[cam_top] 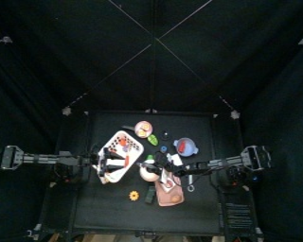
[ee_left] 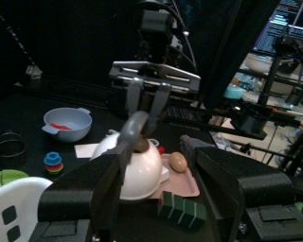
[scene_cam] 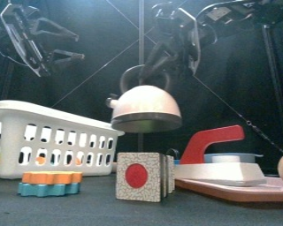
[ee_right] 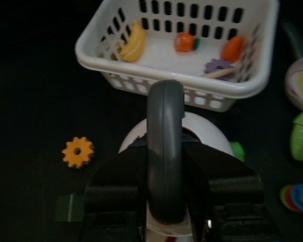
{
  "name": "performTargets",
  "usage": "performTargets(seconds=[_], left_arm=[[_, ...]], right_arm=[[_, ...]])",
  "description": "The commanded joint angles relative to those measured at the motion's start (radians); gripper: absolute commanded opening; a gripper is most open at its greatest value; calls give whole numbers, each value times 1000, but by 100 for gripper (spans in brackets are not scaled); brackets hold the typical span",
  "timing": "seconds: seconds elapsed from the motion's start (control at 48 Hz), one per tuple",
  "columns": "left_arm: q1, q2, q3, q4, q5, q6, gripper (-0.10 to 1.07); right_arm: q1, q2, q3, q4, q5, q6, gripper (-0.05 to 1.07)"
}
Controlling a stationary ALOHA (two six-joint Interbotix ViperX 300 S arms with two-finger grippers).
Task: Place kettle top right of board
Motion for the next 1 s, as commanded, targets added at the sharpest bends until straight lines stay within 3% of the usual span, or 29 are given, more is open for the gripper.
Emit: performTargets(seconds=[0.0, 0.125, 0.25, 0.5, 0.688, 0.979], left_arm=[[-2, 0, -17, -2, -3, 0, 86], [0, 0, -17, -2, -3, 2, 86], [5, 0, -15, -2, -3, 2, 86], [8, 0, -12, -2, -3, 2, 86], [18, 0, -9, -2, -3, 2, 86], [20, 0, -5, -2, -3, 2, 86]], right_arm=[[-71, -112, 18, -8, 46, 0, 57], [-189, -195, 71, -20, 95, 6, 57], [-353, -227, 112, -31, 100, 14, 57], [-611, -126, 130, -31, 21, 14, 57], [-686, 18, 86, -35, -49, 11, 57], [-693, 164, 43, -31, -55, 12, 58]])
